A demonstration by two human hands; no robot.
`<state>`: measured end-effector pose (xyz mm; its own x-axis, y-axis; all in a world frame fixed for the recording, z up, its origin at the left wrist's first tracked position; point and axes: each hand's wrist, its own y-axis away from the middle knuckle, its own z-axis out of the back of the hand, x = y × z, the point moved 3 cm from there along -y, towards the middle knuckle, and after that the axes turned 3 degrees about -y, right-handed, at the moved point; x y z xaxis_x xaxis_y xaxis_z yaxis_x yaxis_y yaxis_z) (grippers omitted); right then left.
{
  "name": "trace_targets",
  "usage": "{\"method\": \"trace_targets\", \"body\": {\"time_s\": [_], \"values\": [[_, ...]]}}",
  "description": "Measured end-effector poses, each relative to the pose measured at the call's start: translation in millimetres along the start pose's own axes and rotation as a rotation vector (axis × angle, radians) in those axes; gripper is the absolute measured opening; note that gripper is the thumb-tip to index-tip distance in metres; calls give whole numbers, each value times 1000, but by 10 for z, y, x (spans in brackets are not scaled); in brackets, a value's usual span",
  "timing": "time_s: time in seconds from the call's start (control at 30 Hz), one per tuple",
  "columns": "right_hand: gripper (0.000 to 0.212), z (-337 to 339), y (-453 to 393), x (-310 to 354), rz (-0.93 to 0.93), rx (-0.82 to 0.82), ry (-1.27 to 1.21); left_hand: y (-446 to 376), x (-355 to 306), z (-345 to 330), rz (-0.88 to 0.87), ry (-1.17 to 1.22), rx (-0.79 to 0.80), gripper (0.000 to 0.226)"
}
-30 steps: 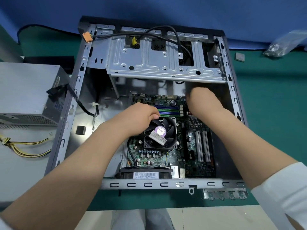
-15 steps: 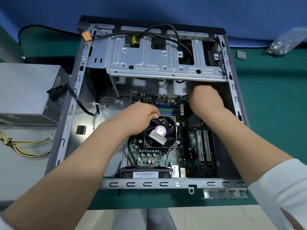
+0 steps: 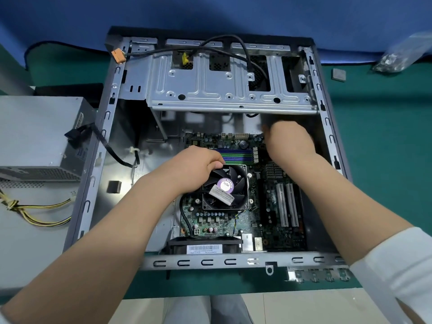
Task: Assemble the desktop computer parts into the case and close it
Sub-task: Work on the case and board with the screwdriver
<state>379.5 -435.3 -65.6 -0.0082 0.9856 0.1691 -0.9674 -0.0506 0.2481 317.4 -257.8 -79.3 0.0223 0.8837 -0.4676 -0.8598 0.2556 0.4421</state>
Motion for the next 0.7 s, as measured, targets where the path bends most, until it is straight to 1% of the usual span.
{"method": "trace_targets", "body": {"time_s": [0.13, 0.2, 0.37, 0.5, 0.57, 0.7], "values": [[20, -77, 21, 5, 4, 42, -134, 9, 15, 1, 6, 10, -2, 28], [19, -87, 38, 16, -6, 12, -180, 10, 20, 2, 6, 13, -6, 28], [17, -26, 26, 21, -5, -70, -131, 11, 26, 5, 9, 25, -2, 28], [22, -9, -23, -1, 3, -96, -107, 12, 28, -1, 7, 34, -3, 27], [23, -31, -21, -7, 7, -81, -85, 9, 31, -3, 4, 28, -6, 28], [15, -107, 47, -10, 22, -2, -149, 3, 35, -4, 1, 20, -10, 28]]}}
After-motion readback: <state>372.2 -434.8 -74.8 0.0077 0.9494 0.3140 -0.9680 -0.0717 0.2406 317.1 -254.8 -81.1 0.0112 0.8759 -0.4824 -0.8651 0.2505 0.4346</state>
